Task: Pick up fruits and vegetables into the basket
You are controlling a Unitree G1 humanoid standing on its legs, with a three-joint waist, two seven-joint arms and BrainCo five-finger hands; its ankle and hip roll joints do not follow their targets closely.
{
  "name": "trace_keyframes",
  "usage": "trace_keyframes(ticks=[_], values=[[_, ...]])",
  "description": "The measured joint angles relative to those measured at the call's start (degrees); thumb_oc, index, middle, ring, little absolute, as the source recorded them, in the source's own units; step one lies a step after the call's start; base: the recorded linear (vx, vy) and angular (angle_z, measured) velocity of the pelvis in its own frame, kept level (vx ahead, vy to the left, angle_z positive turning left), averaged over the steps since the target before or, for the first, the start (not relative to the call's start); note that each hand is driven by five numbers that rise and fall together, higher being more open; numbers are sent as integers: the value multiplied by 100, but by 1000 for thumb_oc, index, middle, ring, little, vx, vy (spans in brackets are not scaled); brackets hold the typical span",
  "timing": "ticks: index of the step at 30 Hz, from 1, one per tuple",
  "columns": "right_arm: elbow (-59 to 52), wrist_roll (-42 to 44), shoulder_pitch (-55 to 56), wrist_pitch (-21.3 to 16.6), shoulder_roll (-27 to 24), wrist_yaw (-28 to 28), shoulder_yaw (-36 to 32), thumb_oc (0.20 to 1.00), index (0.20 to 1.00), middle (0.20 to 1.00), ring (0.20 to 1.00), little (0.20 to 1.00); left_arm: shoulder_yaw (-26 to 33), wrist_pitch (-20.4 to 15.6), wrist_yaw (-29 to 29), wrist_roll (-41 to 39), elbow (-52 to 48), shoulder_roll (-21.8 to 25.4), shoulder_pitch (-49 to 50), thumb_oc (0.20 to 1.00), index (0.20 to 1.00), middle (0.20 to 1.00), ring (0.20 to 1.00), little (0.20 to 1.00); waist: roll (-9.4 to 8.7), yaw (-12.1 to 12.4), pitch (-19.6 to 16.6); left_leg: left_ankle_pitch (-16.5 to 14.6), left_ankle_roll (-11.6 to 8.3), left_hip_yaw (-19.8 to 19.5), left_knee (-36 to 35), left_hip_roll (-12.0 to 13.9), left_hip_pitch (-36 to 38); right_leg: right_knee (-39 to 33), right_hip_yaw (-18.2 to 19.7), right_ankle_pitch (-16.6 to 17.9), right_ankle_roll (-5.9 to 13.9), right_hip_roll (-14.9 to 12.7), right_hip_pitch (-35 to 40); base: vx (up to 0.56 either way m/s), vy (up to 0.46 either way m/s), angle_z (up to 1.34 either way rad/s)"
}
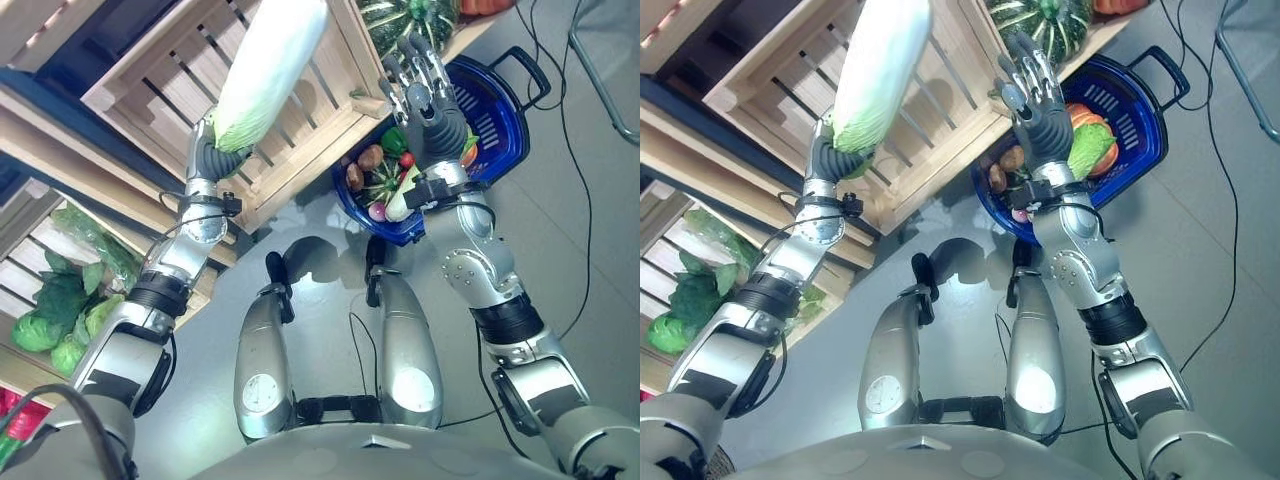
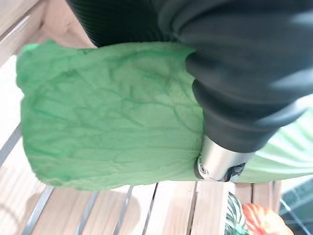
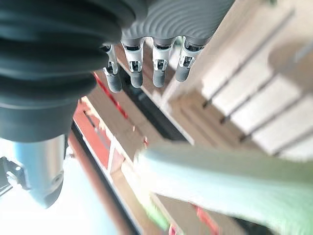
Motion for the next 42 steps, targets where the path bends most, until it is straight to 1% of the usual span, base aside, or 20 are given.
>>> trace_keyframes(ticks=[3, 5, 8, 12, 21, 26, 30, 34, 39, 42], values=[[53, 45, -18, 31, 52, -26, 186, 1000, 1000, 1000, 1000, 1000, -135, -8, 2, 330, -59, 12, 14, 200, 200, 200, 200, 200, -45, 34, -9, -20, 19, -59, 2, -27, 116, -12, -54, -62, 64, -40, 176, 42, -26, 11], [98, 45, -22, 66, 90, -117, 232, 1000, 1000, 1000, 1000, 1000, -166, -15, 2, 541, -174, 28, 8, 200, 200, 200, 200, 200, -99, 52, -13, -33, 39, -57, 11, -41, 120, -7, -66, -62, 67, -66, 191, 31, -5, 7], [318, 45, -28, 189, 97, -390, 293, 1000, 1000, 1000, 1000, 1000, -353, -11, 29, 835, -300, 178, -1, 200, 200, 200, 200, 200, -195, 67, -16, -33, 40, -58, 19, -41, 126, -28, -95, -62, 68, -84, 223, 26, 5, 6], [588, 97, -29, 216, 104, -746, 422, 1000, 1000, 1000, 1000, 1000, -531, 30, 132, 1137, -387, 236, -11, 200, 200, 200, 200, 200, -200, 123, -16, -19, 56, -47, 14, -42, 175, -52, -97, -60, 70, -81, 263, 0, 0, 0], [858, 273, -153, 190, 272, -1411, 455, 1000, 1000, 1000, 1000, 1000, -663, 540, 269, 1438, -393, 231, -201, 200, 200, 200, 200, 200, -201, 150, -16, -35, 40, -55, 5, -44, 232, -96, -120, -46, 53, -78, 359, 0, 0, 0], [906, 352, -192, 179, 271, -1622, 471, 1000, 1000, 1000, 1000, 1000, -780, 956, 254, 1725, -583, 233, -290, 200, 200, 200, 200, 200, -202, 153, -16, -35, 40, -55, 6, -44, 241, -97, -120, -46, 53, -78, 370, 0, 0, 0], [908, 547, -193, 147, 269, -1590, 582, 1000, 1000, 1000, 1000, 1000, -936, 1152, 128, 2132, -667, 239, -398, 200, 200, 200, 200, 200, -203, 163, -17, -37, 40, -56, 4, -45, 252, -102, -121, -57, 70, -81, 384, 0, 0, 0], [904, 862, -192, 11, 293, -1316, 665, 1000, 1000, 1000, 1000, 1000, -1054, 1256, -51, 2516, -876, 231, -400, 200, 200, 200, 200, 200, -203, 167, -17, -39, 40, -56, -5, -46, 252, -113, -134, -63, 79, -85, 387, -8, -5, 0], [900, 1002, -192, -50, 228, -1119, 645, 1000, 1000, 1000, 1000, 1000, -1067, 1298, -357, 3006, -1032, 316, -405, 200, 200, 200, 200, 200, -203, 174, -17, -37, 40, -83, -30, -46, 251, -181, -185, -40, 62, -85, 422, -32, -13, 2], [899, 1165, -191, -87, 177, -862, 646, 1000, 1000, 1000, 1000, 1000, -1173, 1297, -493, 3343, -1032, 398, -423, 200, 200, 200, 200, 200, -203, 183, -17, -38, 41, -99, -36, -49, 233, -200, -215, -38, 64, -89, 425, -21, -10, 4]])
